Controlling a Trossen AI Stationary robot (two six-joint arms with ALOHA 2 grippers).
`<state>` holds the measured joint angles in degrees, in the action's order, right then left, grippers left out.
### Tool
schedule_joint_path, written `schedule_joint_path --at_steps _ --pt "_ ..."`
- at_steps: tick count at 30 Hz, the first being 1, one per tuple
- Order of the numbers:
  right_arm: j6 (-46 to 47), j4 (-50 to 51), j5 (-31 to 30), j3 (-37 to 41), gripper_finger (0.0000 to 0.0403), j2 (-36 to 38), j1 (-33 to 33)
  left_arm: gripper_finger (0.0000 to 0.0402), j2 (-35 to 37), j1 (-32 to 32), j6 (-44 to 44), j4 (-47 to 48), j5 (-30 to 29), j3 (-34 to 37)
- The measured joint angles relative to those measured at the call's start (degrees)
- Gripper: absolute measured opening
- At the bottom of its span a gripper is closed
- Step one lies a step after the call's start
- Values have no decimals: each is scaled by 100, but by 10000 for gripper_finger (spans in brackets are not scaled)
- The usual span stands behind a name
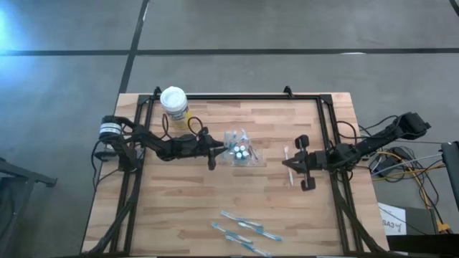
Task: Pick & Place toothbrushing station
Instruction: Put the blue toothbrush into the left compartment of the transparent organizer, then put the orange toothbrush into the right compartment of the transparent organizer
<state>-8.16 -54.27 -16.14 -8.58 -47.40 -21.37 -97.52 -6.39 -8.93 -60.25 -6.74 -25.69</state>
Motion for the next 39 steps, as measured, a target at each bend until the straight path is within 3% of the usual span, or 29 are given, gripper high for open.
schedule_joint_path --at_steps 10,22,39 --pt "2 9 -88 0 8 0 4 175 52 2 15 -107 131 -6" --pt "26 35 -90 0 8 0 0 204 905 11 188 14 576 -15" --pt "69 52 -88 0 8 -2 0 204 4068 93 435 3764 653 0"
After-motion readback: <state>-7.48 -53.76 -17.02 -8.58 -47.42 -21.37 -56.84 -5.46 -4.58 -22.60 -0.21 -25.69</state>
